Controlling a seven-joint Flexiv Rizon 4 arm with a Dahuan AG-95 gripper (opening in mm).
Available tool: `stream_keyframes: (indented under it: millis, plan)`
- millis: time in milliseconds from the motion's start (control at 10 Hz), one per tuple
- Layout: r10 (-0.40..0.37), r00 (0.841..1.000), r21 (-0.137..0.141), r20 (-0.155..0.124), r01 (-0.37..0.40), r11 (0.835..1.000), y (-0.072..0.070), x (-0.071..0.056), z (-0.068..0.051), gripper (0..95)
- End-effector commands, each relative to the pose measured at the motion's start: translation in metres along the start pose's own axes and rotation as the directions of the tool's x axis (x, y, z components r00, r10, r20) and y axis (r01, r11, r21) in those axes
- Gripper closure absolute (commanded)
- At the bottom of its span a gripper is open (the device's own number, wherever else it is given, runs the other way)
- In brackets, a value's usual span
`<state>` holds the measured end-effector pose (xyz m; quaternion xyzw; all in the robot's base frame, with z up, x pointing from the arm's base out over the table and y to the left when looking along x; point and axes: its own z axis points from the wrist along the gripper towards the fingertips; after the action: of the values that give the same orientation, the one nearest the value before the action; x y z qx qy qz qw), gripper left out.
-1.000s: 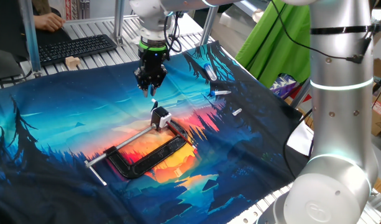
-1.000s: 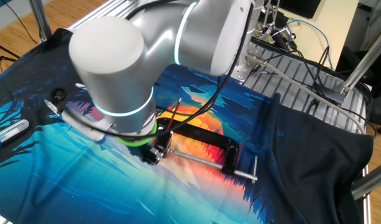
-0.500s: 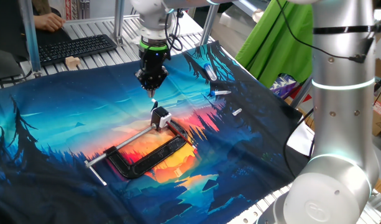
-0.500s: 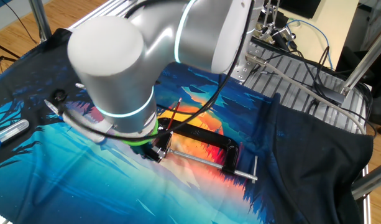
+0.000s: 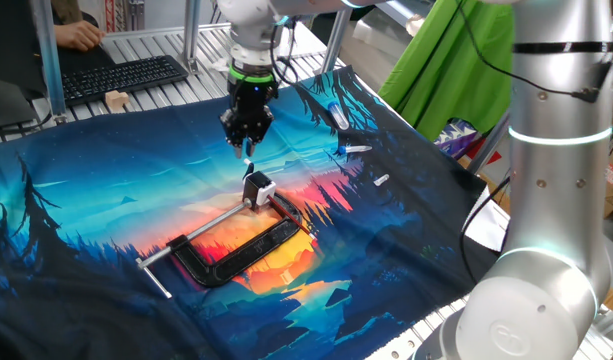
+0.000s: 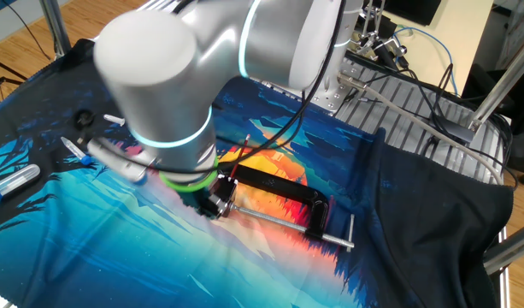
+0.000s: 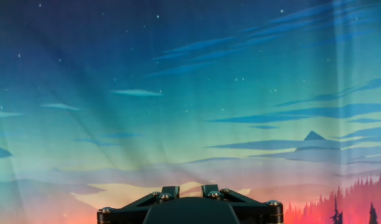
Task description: Sharpen the pencil with a pencil sharpener
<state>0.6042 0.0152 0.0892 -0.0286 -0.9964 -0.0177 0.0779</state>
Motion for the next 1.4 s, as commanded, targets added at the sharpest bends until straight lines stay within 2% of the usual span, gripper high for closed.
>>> stream_keyframes:
  millis: [100, 1000, 1400]
  plan:
    - [0.004, 1.000, 0.004, -0.008, -0.004, 1.000, 0.0013, -0.0026, 0.0013, 76.0]
    - [-0.027, 1.000, 0.016, -0.016, 0.027, 1.000, 0.0041, 0.0007, 0.0065, 76.0]
    - [-0.043, 0.998, 0.019, -0.037, 0.044, 0.999, 0.0037, 0.0001, 0.0070, 76.0]
